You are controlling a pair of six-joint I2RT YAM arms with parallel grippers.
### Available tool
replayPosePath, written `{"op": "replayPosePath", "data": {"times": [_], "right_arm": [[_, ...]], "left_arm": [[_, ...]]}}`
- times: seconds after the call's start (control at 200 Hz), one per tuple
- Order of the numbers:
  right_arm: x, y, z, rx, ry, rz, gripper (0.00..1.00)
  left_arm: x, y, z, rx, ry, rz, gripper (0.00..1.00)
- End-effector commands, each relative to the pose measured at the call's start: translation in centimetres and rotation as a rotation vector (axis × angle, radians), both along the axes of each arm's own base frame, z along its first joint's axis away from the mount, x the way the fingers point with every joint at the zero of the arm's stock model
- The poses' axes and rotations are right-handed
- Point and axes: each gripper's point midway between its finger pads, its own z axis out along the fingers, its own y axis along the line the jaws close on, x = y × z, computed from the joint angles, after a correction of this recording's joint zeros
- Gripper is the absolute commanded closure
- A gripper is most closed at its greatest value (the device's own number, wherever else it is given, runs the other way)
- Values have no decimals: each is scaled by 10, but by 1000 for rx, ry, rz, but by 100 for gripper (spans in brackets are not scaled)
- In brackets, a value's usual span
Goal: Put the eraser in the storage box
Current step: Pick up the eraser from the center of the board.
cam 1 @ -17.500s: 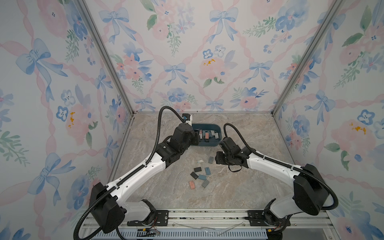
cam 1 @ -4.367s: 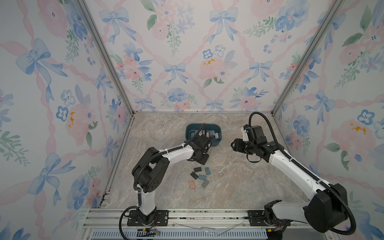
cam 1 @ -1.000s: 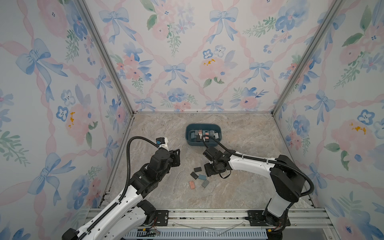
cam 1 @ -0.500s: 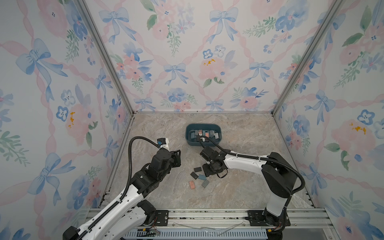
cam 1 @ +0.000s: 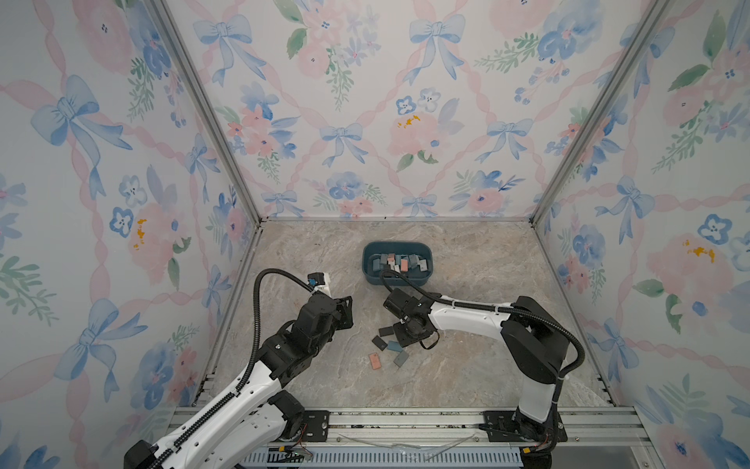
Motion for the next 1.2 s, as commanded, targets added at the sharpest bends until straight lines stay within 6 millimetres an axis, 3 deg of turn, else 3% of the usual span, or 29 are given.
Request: {"op": "replayPosePath", "data": {"times": [0.0,0.215,0.45,0.6,0.8,1.015,1.195], "right_arm": [[-5,-4,-5,-41,18,7,57],[-6,-2,-6,-24,28,0,73],[-1,-1,2,-7,17,-7,74],[9,-2,21,24,-13,-14,75],[36,-2,59,70,-94,-13,75],[81,-1,101,143,-174,-19,74],[125,-2,115,156,-208,-30,73]], "left_arm": [[0,3,-3,8,3,17,62],[0,3,-5,12,7,18,63],[0,3,-6,16,8,18,63],[0,3,-8,21,13,16,63],[1,1,-9,21,22,12,63],[1,0,-13,23,33,14,63],[2,-1,-20,23,57,21,63]]}}
